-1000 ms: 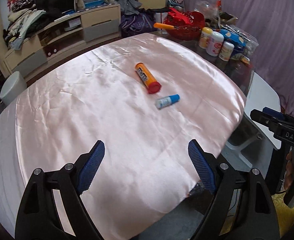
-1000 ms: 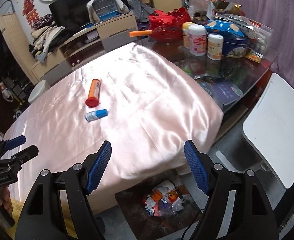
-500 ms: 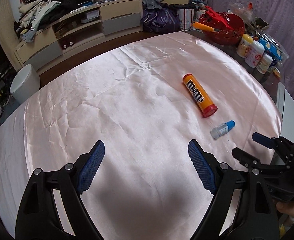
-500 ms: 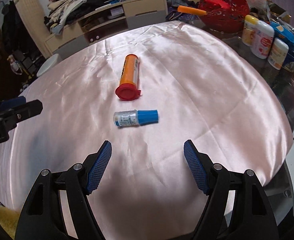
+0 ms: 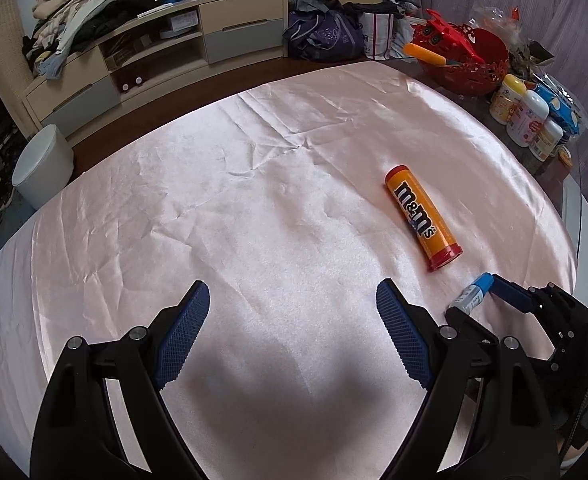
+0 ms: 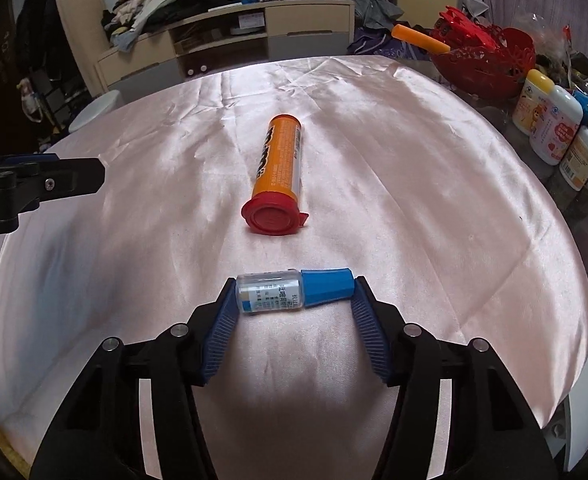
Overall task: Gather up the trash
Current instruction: 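Grasp the orange M&M's tube with the left tool while the right tool grasps the blue-capped bottle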
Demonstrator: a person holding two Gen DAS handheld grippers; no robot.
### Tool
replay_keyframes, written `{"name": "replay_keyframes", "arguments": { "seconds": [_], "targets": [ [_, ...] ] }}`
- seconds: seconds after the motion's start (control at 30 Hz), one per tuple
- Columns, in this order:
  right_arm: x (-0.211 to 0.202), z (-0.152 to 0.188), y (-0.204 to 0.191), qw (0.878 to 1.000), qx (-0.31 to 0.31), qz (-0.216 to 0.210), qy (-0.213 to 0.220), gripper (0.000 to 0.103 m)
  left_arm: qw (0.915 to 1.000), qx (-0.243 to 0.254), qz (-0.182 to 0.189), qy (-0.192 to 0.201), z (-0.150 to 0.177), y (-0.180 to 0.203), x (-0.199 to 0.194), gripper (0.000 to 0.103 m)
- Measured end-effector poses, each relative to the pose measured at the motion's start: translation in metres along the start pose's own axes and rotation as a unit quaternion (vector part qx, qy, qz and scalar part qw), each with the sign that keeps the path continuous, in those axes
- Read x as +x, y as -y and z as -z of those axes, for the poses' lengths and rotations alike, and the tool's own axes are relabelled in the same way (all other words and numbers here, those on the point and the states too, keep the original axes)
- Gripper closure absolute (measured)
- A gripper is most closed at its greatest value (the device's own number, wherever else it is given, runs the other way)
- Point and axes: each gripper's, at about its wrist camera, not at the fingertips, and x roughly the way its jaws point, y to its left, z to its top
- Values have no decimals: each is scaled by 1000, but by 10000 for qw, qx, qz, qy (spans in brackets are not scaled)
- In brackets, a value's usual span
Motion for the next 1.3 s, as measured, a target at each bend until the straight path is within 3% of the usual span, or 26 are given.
{"name": "replay_keyframes", "arguments": {
  "seconds": [0.3,0.43,0.6,0.97,1.13,1.3],
  "targets": [
    [-21,-4,66,9972,745,34,-40,45,9992,171,366,61,-21,43,23,24],
    [-31,1,84,9973,703,64,-177,45,9984,189,538,-14,-29,63,37,38],
    [-50,9,101,9970,767,-1,-142,45,9977,194,633,-106,-33,82,52,41],
    [-48,15,103,9968,753,-188,-190,45,9971,349,571,-377,-31,106,80,66],
    [-53,13,106,9967,783,-207,-115,45,9963,590,508,-368,-27,112,76,74],
    [-62,14,107,9968,778,-195,-32,45,9963,700,431,-265,-19,109,49,77]
  ]
}}
